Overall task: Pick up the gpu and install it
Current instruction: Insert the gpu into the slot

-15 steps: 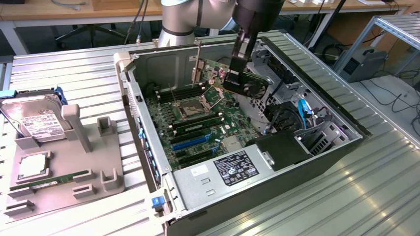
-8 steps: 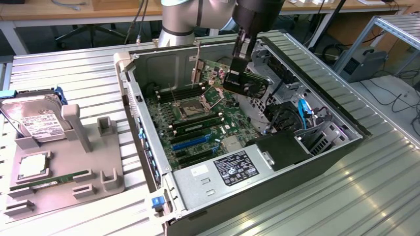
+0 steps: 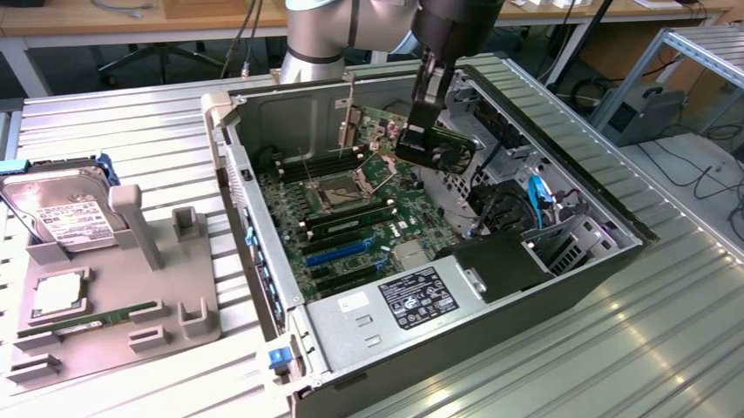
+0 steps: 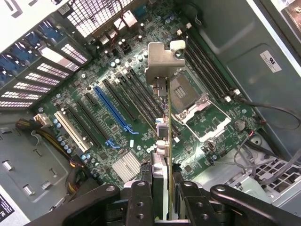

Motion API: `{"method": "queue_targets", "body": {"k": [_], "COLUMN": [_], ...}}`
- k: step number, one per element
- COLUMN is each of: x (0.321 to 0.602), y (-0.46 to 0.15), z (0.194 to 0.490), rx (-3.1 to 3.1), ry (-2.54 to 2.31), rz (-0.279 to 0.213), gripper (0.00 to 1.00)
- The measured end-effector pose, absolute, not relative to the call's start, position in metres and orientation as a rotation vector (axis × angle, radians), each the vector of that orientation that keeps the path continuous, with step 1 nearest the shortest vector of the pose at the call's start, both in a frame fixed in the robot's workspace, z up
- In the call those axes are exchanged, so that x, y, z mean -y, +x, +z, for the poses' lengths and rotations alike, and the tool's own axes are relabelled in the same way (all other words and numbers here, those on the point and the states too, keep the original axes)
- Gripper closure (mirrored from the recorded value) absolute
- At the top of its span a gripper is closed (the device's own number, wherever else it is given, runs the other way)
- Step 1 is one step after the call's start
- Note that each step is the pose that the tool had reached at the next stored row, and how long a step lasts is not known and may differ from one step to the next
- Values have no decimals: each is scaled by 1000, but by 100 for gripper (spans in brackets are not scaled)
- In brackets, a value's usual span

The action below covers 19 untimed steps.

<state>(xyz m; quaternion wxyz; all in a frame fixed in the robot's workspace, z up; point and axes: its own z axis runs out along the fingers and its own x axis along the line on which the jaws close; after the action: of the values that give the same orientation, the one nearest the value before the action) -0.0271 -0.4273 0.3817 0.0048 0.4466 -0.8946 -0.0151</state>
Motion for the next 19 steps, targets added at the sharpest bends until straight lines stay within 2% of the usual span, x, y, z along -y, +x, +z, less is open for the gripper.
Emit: {"method": "queue_targets", "body": {"k": [19], "x": [427], "y": [-27], "z": [382], "rx": [2780], "ry": [1441], "rz": [-47], "gripper": [73]}}
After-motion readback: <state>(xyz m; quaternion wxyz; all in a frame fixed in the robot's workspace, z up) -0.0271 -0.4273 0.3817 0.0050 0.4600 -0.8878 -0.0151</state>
